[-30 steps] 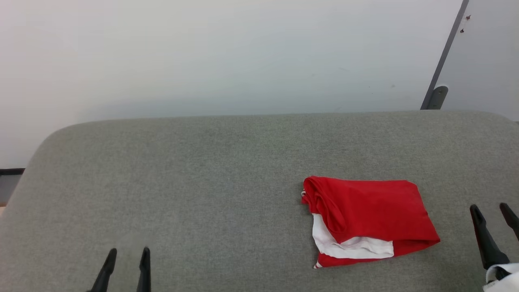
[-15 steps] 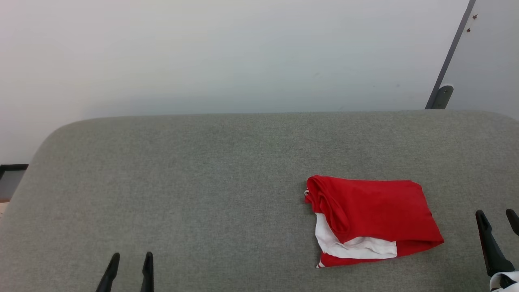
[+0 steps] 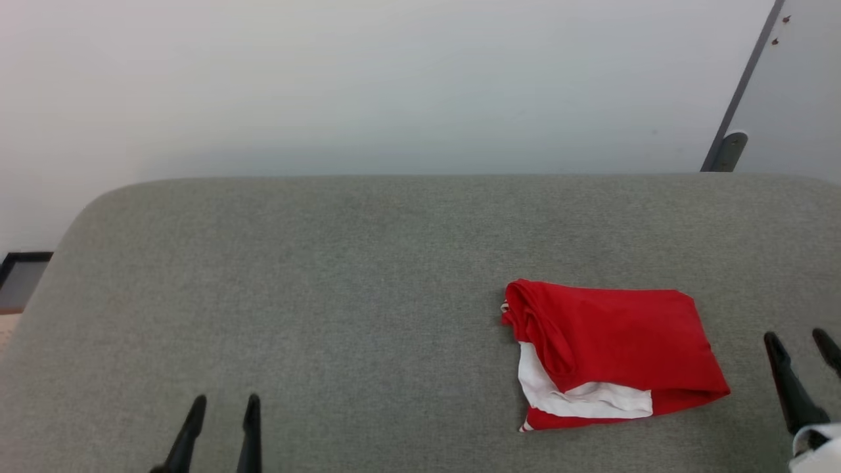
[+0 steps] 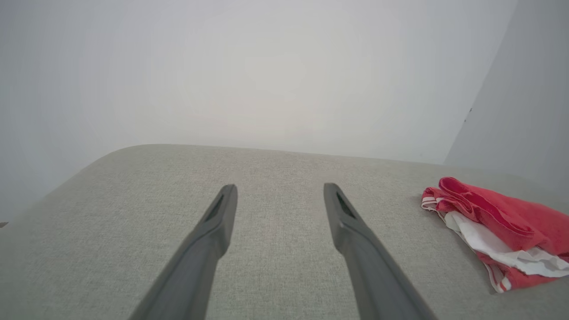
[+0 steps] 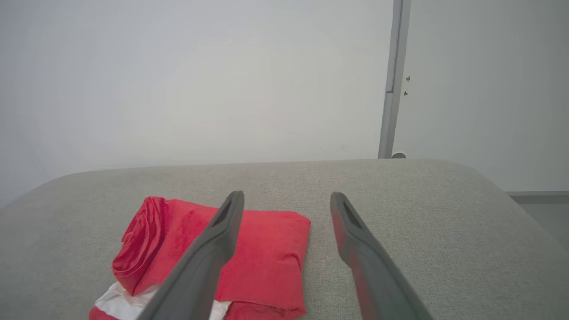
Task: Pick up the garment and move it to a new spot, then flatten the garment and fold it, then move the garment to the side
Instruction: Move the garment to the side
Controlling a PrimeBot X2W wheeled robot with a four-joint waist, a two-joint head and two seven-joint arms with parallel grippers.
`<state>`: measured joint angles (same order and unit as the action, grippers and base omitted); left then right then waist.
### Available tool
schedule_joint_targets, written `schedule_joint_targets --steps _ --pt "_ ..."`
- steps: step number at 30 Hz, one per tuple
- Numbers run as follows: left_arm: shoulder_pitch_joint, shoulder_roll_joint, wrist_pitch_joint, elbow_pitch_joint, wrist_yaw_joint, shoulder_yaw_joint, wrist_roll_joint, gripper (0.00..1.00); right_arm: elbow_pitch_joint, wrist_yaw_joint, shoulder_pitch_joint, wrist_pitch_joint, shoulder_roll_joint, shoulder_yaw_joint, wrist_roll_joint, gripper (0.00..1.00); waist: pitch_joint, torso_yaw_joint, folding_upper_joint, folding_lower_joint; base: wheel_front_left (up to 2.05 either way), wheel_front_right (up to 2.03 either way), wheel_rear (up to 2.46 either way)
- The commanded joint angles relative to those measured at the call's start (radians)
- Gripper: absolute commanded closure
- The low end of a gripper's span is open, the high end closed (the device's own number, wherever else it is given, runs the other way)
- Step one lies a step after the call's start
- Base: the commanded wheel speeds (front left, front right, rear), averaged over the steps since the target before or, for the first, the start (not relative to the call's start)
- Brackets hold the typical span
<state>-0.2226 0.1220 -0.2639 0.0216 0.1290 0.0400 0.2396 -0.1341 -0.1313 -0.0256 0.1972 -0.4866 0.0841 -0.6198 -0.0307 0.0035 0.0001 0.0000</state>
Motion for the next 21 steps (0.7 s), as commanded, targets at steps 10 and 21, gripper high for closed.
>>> schedule_joint_targets --steps 10,21 --pt "0.15 -0.011 0.0 -0.018 0.002 -0.064 0.004 0.0 -0.082 0.001 0.284 -0.365 -0.119 0.112 -0.05 0.0 0.114 0.019 -0.0001 0.0 0.0 0.0 0.0" --pt "0.286 -0.023 0.0 -0.047 0.002 -0.122 -0.012 0.0 -0.205 0.001 0.533 -1.058 -0.22 0.268 -0.28 0.0 0.252 0.044 -0.0001 0.0 0.0 0.0 0.0"
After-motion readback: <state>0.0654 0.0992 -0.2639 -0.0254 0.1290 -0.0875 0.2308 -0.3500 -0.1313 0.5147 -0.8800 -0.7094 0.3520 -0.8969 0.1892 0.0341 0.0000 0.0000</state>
